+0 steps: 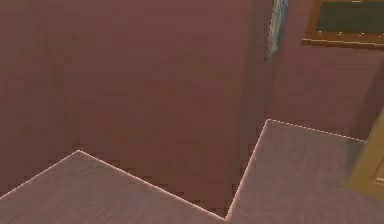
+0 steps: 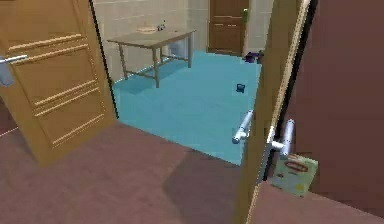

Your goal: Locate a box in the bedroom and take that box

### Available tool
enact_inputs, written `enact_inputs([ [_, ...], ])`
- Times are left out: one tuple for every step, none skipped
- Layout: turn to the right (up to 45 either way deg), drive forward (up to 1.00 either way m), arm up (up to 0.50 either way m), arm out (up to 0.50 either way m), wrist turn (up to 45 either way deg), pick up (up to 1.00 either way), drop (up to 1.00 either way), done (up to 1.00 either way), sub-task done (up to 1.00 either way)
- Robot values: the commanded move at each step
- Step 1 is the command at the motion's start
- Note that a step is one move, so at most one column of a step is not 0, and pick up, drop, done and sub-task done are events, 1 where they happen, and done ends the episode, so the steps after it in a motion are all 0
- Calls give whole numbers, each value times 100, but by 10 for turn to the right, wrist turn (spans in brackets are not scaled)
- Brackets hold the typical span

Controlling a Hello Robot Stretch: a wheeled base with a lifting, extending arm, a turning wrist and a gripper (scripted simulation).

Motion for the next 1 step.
enact_inputs([
  [330,0,0,0,0,0,0,0,0],
])
